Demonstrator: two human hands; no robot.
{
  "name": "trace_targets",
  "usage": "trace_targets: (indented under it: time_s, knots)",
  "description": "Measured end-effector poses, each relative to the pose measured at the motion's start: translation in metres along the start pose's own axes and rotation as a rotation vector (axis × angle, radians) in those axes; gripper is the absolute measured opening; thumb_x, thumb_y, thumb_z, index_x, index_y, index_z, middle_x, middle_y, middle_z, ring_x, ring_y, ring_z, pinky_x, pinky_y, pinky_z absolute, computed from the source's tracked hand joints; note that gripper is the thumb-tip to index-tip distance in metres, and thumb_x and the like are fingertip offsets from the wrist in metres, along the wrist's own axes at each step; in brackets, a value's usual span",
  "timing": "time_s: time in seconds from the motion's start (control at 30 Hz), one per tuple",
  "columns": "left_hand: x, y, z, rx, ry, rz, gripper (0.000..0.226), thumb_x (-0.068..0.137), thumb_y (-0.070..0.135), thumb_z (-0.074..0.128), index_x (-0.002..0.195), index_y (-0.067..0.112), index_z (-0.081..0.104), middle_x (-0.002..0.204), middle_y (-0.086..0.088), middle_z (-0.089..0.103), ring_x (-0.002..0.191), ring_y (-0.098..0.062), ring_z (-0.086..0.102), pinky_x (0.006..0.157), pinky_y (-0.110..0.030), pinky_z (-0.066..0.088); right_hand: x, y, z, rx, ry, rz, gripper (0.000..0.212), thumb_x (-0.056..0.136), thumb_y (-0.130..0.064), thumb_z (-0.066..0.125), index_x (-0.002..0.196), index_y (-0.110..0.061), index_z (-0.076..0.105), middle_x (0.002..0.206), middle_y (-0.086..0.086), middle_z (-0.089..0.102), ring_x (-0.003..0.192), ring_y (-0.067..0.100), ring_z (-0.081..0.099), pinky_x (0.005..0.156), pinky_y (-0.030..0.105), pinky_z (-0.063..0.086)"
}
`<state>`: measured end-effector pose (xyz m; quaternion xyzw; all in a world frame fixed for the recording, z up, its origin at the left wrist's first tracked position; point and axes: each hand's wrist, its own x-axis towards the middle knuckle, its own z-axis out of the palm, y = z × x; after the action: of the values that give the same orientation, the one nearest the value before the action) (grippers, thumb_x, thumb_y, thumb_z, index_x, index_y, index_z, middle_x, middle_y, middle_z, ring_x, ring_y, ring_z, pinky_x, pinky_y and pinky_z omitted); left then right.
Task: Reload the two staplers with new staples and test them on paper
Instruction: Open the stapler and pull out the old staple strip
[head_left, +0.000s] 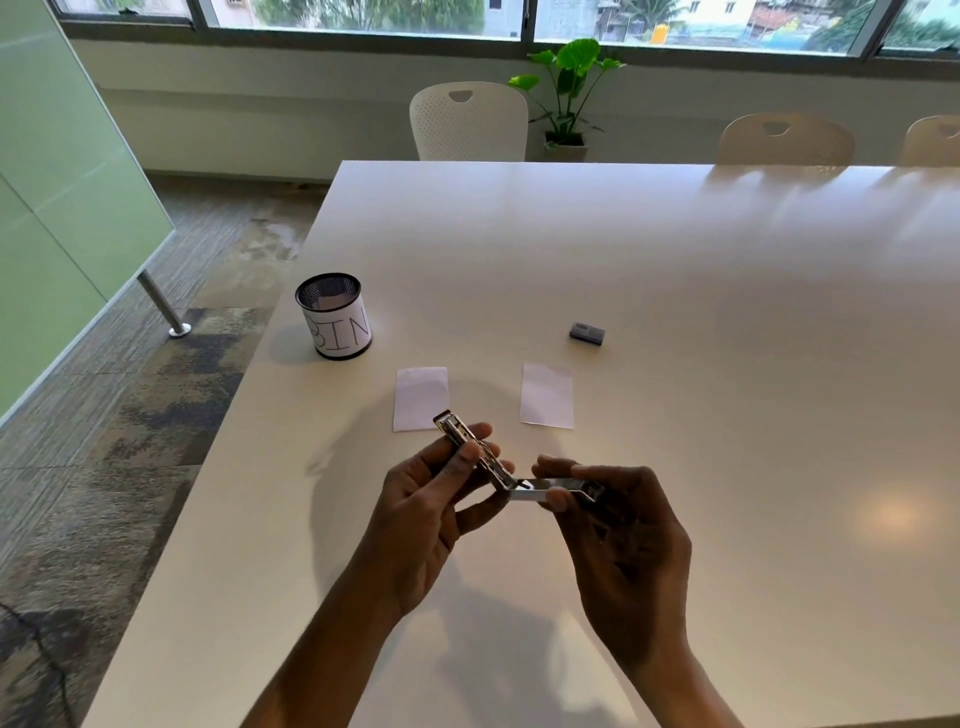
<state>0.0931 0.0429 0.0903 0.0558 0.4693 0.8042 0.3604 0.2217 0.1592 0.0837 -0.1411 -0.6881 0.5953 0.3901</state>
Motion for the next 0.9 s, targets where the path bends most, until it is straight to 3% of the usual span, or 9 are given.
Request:
trace_targets:
  time_s: [0.2, 0.33, 0.5, 0.6, 0.7, 0.8, 0.9]
  knots:
    - [0.008, 0.004, -0.002, -0.178, 0.032, -0.027, 0.031, 0.087, 0.015, 0.053, 0.111, 0.007, 0.070, 0.105, -0.014, 0.074, 0.096, -0.028, 0.074, 0.075, -0.039, 0.063, -0.012, 0.010, 0.000, -0.084, 0.078, 0.057, 0.023, 0.073, -0.020, 0.080, 0.088, -0.029, 0.066, 0.096, -0.012, 0.078, 0.085, 0.013, 0.076, 0.073, 0.023, 0.060]
    - [0.010, 0.002, 0.000, -0.191, 0.054, -0.052, 0.032, 0.086, 0.018, 0.054, 0.112, 0.009, 0.071, 0.115, -0.016, 0.072, 0.103, -0.031, 0.072, 0.079, -0.040, 0.062, -0.020, 0.018, 0.004, -0.167, 0.127, 0.033, 0.016, 0.079, -0.034, 0.078, 0.089, -0.029, 0.066, 0.097, -0.017, 0.077, 0.082, 0.011, 0.076, 0.069, 0.029, 0.063]
    - [0.010, 0.002, 0.002, -0.208, 0.066, -0.066, 0.033, 0.088, 0.019, 0.053, 0.116, 0.007, 0.067, 0.120, -0.016, 0.071, 0.107, -0.032, 0.070, 0.083, -0.040, 0.061, -0.026, 0.020, 0.008, -0.262, 0.103, 0.040, 0.028, 0.077, -0.050, 0.076, 0.089, -0.027, 0.066, 0.098, -0.025, 0.074, 0.079, 0.001, 0.074, 0.069, 0.029, 0.064]
    - [0.010, 0.002, 0.001, -0.218, 0.078, -0.058, 0.037, 0.088, 0.019, 0.053, 0.119, 0.006, 0.065, 0.121, -0.016, 0.070, 0.107, -0.033, 0.070, 0.078, -0.040, 0.062, -0.020, 0.017, 0.004, -0.318, 0.008, 0.049, 0.023, 0.075, -0.035, 0.081, 0.090, -0.030, 0.064, 0.100, -0.026, 0.073, 0.079, -0.003, 0.073, 0.072, 0.022, 0.062]
    - [0.010, 0.005, 0.000, -0.188, 0.076, -0.043, 0.037, 0.087, 0.018, 0.053, 0.121, 0.004, 0.063, 0.119, -0.017, 0.070, 0.105, -0.033, 0.071, 0.075, -0.040, 0.063, -0.004, 0.007, -0.002, -0.337, -0.151, 0.066, 0.033, 0.074, -0.036, 0.082, 0.101, -0.024, 0.068, 0.104, -0.021, 0.074, 0.088, -0.004, 0.072, 0.076, 0.015, 0.058]
    - [0.009, 0.006, 0.002, -0.157, 0.056, -0.046, 0.035, 0.086, 0.019, 0.055, 0.116, 0.004, 0.066, 0.115, -0.019, 0.072, 0.103, -0.034, 0.072, 0.074, -0.040, 0.063, 0.015, -0.004, -0.001, -0.320, -0.215, 0.018, 0.035, 0.083, -0.036, 0.076, 0.113, -0.020, 0.068, 0.111, -0.016, 0.073, 0.099, -0.001, 0.070, 0.078, 0.014, 0.057]
    - [0.008, 0.006, 0.005, -0.102, 0.036, -0.054, 0.035, 0.085, 0.021, 0.056, 0.115, 0.006, 0.068, 0.113, -0.019, 0.072, 0.101, -0.033, 0.072, 0.074, -0.041, 0.063, 0.039, -0.008, 0.006, -0.313, -0.247, -0.023, 0.027, 0.091, -0.024, 0.068, 0.117, -0.019, 0.068, 0.110, -0.011, 0.073, 0.101, 0.001, 0.070, 0.081, 0.015, 0.056]
